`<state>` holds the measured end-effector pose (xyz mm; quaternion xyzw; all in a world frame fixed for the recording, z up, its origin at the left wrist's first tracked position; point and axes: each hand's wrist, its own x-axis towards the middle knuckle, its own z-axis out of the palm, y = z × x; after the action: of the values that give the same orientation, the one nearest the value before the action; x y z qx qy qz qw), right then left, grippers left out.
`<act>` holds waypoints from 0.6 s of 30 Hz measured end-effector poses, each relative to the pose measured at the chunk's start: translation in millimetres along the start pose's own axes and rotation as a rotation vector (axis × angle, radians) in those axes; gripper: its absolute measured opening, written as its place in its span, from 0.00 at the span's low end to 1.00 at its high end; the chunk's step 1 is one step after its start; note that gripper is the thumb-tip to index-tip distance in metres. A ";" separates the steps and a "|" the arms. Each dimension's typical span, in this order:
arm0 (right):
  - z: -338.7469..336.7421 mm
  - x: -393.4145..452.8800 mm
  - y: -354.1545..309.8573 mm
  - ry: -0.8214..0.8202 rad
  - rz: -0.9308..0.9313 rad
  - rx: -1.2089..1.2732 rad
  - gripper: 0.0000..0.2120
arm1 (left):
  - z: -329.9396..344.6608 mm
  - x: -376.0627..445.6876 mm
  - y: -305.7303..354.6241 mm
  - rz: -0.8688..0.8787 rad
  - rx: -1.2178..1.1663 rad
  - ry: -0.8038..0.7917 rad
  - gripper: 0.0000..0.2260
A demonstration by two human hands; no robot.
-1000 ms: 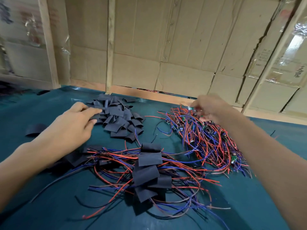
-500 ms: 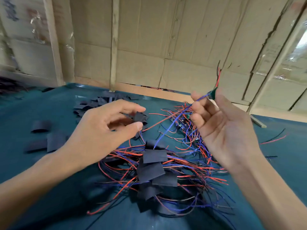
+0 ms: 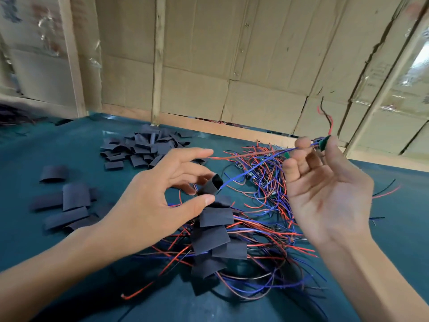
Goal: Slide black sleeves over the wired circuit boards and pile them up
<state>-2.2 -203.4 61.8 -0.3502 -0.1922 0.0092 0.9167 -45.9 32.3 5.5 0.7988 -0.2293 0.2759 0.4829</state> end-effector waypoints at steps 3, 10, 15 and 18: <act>0.8 -0.8 0.6 -0.023 -0.016 -0.002 0.24 | 1.6 0.9 7.3 0.005 -0.020 -0.028 0.23; 3.8 -5.3 9.7 -0.067 0.000 -0.038 0.12 | -5.4 2.8 15.4 -0.137 -0.120 0.050 0.06; 4.4 -7.1 12.0 -0.073 0.017 -0.053 0.11 | -10.1 3.6 15.0 -0.104 0.373 0.048 0.27; 3.8 -8.1 15.3 -0.076 0.030 -0.061 0.09 | -9.8 3.6 17.6 0.075 0.542 -0.172 0.18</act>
<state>-9.3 -190.7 51.8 -0.3805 -0.2217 0.0302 0.8973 -56.4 33.2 22.9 0.9101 -0.2165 0.2761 0.2203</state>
